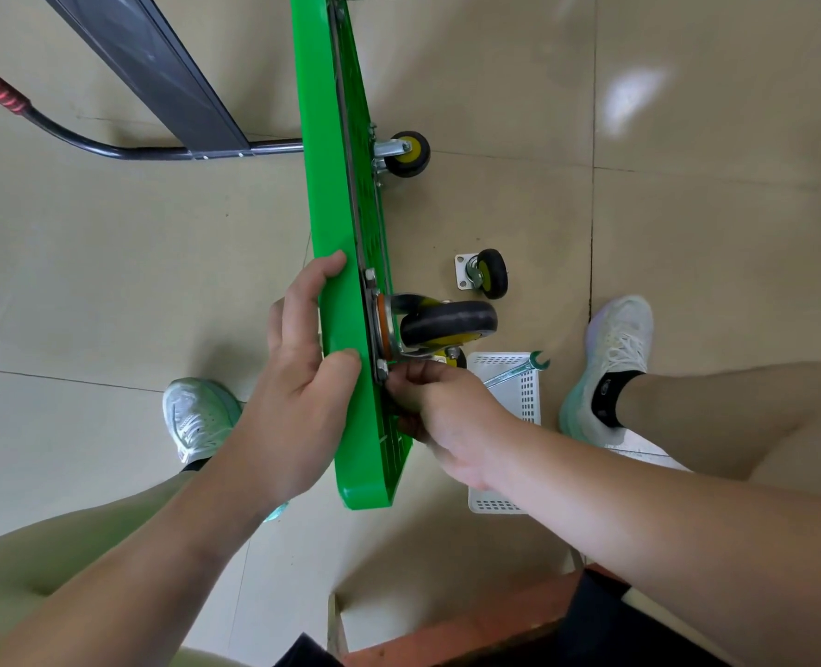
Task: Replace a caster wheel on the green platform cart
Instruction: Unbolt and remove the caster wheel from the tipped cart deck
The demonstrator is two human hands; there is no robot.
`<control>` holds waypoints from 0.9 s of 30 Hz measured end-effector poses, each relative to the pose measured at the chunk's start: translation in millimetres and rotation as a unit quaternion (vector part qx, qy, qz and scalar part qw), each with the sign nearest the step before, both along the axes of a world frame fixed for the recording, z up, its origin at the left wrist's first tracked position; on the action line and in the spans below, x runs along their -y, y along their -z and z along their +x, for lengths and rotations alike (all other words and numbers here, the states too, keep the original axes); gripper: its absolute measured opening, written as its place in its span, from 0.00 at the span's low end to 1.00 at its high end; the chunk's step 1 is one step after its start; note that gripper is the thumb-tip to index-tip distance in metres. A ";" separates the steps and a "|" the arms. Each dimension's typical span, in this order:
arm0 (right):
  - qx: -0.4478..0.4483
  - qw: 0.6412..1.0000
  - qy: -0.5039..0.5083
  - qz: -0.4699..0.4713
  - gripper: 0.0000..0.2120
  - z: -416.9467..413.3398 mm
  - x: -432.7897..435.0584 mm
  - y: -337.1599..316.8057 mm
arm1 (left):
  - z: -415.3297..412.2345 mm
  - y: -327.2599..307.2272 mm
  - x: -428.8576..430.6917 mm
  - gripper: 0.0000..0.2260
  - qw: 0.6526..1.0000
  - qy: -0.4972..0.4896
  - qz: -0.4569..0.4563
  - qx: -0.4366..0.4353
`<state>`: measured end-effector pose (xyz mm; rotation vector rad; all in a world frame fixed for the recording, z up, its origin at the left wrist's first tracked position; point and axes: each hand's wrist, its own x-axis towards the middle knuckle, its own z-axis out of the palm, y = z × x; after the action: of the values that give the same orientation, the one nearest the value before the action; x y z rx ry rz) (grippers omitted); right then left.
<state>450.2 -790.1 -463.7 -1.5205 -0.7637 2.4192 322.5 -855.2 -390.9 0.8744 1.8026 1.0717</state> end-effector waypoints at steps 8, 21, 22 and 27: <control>0.013 1.000 -0.001 0.015 0.03 1.2 1.9 0.0 | -1.0 0.6 0.0 0.30 1.000 0.007 -0.004 0.006; 0.009 1.000 0.008 0.015 0.03 -1.3 3.5 0.6 | -2.2 2.7 0.2 0.31 1.000 0.010 0.002 -0.002; 0.009 1.000 0.009 0.012 0.02 -1.1 4.1 0.7 | -2.1 2.5 0.4 0.31 1.000 0.009 0.002 -0.004; 0.011 0.999 0.017 0.038 0.08 -1.6 3.7 -0.9 | -2.1 3.7 0.2 0.30 1.000 0.008 0.007 -0.002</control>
<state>448.6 -793.8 -462.9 -1.5205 -0.8178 2.3260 320.4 -855.4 -394.6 0.8986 1.7895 1.0750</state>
